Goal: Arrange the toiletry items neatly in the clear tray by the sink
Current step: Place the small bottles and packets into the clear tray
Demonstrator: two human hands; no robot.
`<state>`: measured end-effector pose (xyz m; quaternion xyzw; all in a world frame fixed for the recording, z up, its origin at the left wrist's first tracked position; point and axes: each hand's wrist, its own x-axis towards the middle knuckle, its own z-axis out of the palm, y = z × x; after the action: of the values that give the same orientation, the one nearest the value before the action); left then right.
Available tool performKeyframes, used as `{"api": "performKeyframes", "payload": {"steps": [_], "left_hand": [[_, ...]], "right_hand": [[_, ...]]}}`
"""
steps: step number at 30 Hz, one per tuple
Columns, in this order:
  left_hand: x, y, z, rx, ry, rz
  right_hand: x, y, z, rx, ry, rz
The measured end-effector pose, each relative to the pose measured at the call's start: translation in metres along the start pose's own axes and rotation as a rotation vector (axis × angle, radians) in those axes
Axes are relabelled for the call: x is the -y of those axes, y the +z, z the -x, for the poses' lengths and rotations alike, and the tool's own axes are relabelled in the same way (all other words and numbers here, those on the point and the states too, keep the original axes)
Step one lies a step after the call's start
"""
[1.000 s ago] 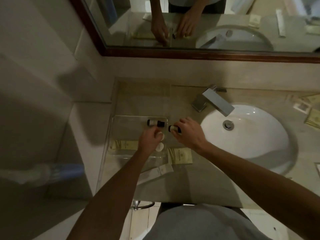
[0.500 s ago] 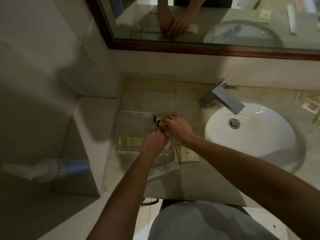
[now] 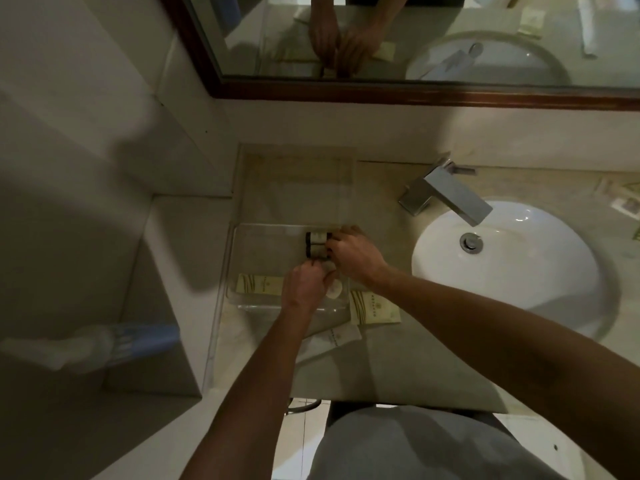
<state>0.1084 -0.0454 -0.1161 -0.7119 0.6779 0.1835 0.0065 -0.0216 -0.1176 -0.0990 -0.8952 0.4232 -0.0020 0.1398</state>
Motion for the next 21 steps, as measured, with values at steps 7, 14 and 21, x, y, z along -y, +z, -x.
{"api": "performKeyframes", "payload": {"steps": [7, 14, 21], "left_hand": [[0.004, -0.007, -0.001, 0.038, 0.115, -0.121], [-0.043, -0.025, -0.011, -0.286, 0.424, -0.205], [-0.235, 0.008, -0.037, -0.242, 0.836, -0.047]], "right_hand": [[0.004, 0.006, 0.002, -0.021, 0.032, 0.012], [-0.041, -0.03, 0.058, -0.252, 0.054, 0.057], [-0.184, -0.082, 0.237, -0.279, 0.49, 0.095]]}}
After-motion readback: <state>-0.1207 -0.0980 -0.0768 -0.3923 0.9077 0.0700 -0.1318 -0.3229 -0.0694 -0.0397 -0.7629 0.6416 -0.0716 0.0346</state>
